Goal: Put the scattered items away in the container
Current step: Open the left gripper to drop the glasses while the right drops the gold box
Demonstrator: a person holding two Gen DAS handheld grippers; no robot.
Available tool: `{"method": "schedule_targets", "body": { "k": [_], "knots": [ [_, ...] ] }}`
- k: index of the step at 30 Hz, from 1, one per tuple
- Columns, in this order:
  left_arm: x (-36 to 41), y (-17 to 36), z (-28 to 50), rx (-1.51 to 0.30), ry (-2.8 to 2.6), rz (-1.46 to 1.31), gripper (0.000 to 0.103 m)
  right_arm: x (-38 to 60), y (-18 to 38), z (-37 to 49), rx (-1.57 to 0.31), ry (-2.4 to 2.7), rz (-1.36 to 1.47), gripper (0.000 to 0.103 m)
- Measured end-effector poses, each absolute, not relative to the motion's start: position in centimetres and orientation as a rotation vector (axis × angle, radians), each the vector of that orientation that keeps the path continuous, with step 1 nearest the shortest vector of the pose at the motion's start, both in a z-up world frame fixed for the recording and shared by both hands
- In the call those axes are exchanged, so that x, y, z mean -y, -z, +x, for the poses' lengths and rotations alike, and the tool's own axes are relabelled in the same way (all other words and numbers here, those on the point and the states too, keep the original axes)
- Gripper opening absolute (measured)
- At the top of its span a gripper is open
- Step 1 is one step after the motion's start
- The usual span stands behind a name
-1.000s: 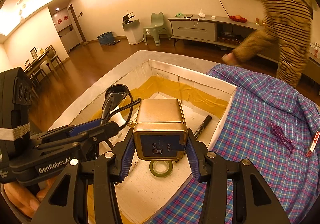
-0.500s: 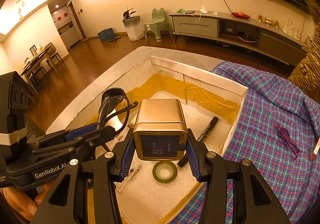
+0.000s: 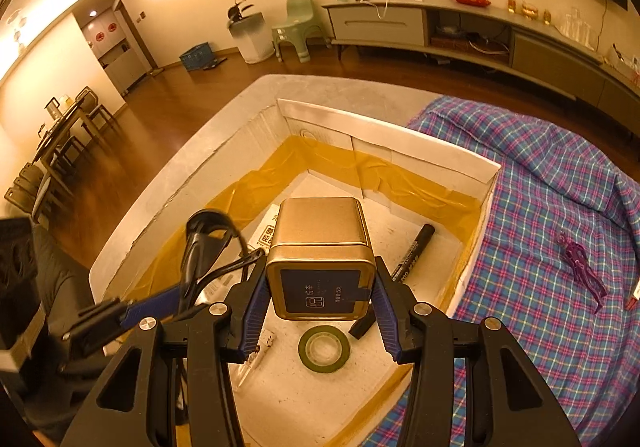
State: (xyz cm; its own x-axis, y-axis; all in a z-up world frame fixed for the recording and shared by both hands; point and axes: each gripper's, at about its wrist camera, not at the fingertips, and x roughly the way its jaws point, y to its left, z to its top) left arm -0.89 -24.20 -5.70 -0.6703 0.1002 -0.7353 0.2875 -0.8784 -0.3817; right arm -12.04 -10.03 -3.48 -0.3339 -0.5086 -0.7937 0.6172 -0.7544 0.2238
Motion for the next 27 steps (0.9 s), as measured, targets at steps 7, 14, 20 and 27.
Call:
{"method": "schedule_targets", "body": {
  "k": [7,14,20,27],
  "knots": [
    [24.9,5.9,-1.1,-0.791,2.661,1.233,0.039,11.5,3.7,-13.5,-0.187,2.110,1.249,0.049],
    [26.4,6.1,-1.0,-0.919,2.618,1.235,0.039,12.8,4.2,-15.2,-0.182,2.099,1.306,0.049],
    [28.2,5.9,-0.6,-1.036,2.583,1.169,0.039,13.5,5.0,-17.1,-0.143,2.092,1.369,0.049],
    [28.5,6.0,-1.2,-1.068,2.567,1.171,0.039,14.7,6.1,-18.8,-0.139,2.084,1.429,0.049]
  ]
}}
